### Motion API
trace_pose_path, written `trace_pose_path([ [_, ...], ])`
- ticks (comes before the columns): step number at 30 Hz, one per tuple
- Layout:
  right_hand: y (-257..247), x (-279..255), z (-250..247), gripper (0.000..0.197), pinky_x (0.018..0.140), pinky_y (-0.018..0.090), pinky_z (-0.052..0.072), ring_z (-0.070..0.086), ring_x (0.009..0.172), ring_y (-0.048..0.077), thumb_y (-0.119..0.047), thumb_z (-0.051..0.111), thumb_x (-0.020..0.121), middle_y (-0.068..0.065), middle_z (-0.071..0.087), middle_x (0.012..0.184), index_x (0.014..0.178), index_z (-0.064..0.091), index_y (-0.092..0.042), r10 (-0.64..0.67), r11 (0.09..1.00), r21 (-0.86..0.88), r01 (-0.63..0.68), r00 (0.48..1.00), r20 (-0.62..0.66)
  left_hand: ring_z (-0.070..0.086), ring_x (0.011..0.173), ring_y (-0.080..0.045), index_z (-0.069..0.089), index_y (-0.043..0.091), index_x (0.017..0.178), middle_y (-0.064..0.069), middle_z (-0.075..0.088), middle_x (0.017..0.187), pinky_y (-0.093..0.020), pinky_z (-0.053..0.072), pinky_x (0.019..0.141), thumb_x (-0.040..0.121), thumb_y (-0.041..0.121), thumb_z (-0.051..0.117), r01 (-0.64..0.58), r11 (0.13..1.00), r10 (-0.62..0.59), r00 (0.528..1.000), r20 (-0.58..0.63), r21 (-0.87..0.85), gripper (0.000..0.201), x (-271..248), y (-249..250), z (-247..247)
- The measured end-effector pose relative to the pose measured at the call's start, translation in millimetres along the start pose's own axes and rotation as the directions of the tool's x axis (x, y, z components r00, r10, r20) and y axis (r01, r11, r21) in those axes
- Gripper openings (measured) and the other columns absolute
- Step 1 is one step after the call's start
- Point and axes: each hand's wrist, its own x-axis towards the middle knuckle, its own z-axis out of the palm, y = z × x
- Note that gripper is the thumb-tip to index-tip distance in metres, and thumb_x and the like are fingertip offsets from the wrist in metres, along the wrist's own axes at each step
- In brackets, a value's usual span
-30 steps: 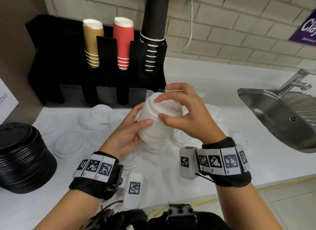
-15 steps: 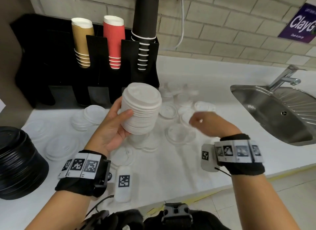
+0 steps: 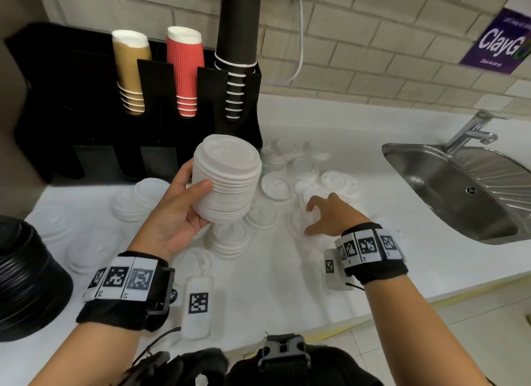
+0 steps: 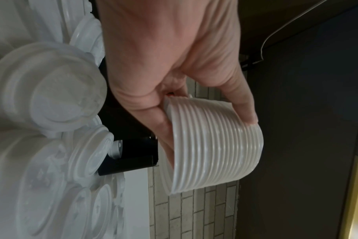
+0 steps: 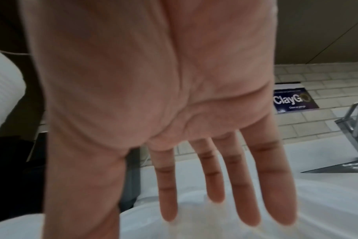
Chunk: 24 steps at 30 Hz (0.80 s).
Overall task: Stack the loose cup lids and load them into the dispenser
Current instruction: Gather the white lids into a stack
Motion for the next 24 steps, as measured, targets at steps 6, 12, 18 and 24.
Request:
trace_pose_path([
  [6,-12.0,10.6,9.0,0.079,0.090,0.030,0.047,0.055,0.112,0.027,-0.034,0.078,0.077,0.007,0.013,0.146,0.144,0.035,-0.039,-0.079,0.997,-0.012,0.080,0.995,0.061,0.068,0.108,-0.016,0.052,0.031,0.134,0.005,0.070,0.119,-0.029,0.059,0.070,0.038,0.042,0.098,0.011,1.000,-0.011,1.000,-0.002,0.003,0.107,-0.8,1.8,3.5],
  [12,-20.9,16.0,11.2,0.074,0.084,0.033,0.053,0.059,0.103,0.029,-0.025,0.078,0.077,0.009,0.015,0.143,0.140,0.039,-0.036,-0.085,0.990,-0.102,0.097,0.990,0.116,0.067,0.111,-0.018,0.051,0.029,0.135,0.003,0.068,0.122,-0.031,0.060,0.073,0.040,0.041,0.098,0.026,1.000,-0.026,1.000,0.010,0.001,0.107,-1.1,-0.8,4.7],
  [18,-20.1,7.4,1.4,0.061,0.084,0.034,0.044,0.052,0.114,0.029,-0.038,0.065,0.086,0.005,0.031,0.137,0.140,0.035,-0.042,-0.070,0.989,-0.123,0.086,0.989,0.131,0.065,0.114,-0.020,0.053,0.031,0.133,0.002,0.067,0.124,-0.032,0.060,0.074,0.039,0.039,0.099,0.049,0.999,-0.048,0.998,0.033,-0.017,0.105,-2.5,-4.0,4.1],
  [24,-10.2,-26.6,-20.5,0.049,0.088,0.032,0.038,0.053,0.110,0.024,-0.047,0.050,0.091,0.005,0.049,0.123,0.135,0.031,-0.053,-0.190,0.941,0.295,0.166,0.980,0.056,0.063,0.118,-0.022,0.050,0.031,0.138,-0.001,0.062,0.132,-0.033,0.059,0.073,0.040,0.040,0.098,0.062,0.998,-0.061,0.997,0.037,-0.024,0.109,-0.6,-7.4,9.0],
])
